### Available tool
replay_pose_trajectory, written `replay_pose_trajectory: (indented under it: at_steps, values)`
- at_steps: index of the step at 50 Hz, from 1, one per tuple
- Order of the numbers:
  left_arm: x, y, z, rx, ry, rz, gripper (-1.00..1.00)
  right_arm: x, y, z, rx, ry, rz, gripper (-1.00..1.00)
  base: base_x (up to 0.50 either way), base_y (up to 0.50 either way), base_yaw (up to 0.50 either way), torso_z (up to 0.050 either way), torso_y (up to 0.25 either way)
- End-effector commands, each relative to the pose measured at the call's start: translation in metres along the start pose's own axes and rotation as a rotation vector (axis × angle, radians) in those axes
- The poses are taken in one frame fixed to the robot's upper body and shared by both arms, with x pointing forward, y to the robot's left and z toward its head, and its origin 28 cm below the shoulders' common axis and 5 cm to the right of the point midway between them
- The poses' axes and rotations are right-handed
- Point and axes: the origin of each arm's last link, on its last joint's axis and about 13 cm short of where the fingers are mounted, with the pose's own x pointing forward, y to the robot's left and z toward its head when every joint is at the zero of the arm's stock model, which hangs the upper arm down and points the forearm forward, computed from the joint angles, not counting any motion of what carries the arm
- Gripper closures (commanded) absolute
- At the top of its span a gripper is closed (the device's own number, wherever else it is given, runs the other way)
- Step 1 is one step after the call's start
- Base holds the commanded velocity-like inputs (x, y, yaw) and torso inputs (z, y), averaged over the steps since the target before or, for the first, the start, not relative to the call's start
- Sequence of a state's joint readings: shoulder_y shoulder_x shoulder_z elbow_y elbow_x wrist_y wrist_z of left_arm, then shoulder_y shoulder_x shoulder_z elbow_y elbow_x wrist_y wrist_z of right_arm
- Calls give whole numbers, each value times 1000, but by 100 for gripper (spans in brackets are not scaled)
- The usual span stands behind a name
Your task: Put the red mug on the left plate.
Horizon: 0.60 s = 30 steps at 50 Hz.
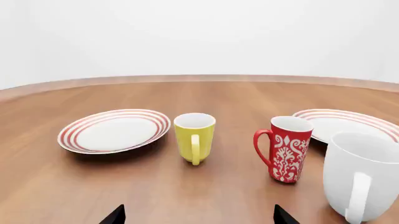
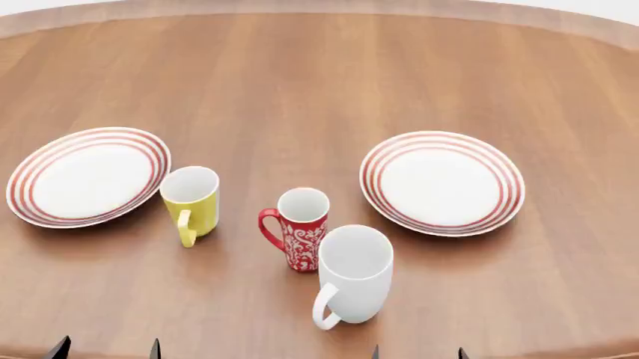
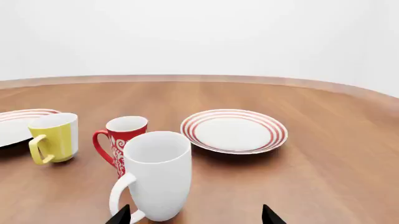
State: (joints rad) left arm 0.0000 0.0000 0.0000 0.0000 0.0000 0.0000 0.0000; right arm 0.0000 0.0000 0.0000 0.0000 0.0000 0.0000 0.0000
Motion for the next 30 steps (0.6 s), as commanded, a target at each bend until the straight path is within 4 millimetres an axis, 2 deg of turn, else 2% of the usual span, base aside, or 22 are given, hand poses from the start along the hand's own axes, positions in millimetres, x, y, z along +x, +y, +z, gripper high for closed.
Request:
replay_pose_trajectory:
  at_steps: [1,4,16,30]
  values:
    - [-3,1,8,-16,-14,13,-100,-6,2,10,5,-34,10,-100,0,0,0,0,0]
    - [-8,0,15,-15,-37,13,-100,-11,3,22,2,-55,11,-100,0,0,0,0,0]
    - [-9,3,21,-14,-55,21,-100,-11,6,26,-25,-64,32,-100,7,23,0,0,0]
    - [-10,3,20,-10,-51,10,-100,-8,9,24,-23,-60,48,-100,186,374,0,0,0]
